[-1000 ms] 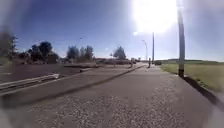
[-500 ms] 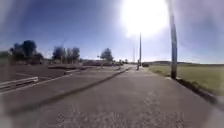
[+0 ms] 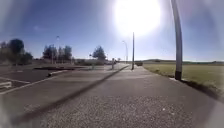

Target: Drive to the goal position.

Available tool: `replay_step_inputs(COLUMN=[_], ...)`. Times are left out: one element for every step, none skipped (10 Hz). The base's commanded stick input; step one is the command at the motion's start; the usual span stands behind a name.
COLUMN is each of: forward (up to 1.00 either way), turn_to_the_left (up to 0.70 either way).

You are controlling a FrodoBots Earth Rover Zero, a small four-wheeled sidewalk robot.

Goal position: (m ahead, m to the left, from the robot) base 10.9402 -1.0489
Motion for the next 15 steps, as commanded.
replay_step_inputs(forward=[0.0,0.0,0.13,0.54,0.96,1.0,1.0,1.0,1.0,1.0,1.0,1.0,1.0,1.0,1.0], turn_to_the_left=[0.0,0.0,0.0,0.0,0.0,0.0,0.0,-0.38,-0.4,-0.04,-0.09,-0.18,-0.32,-0.32,-0.13])
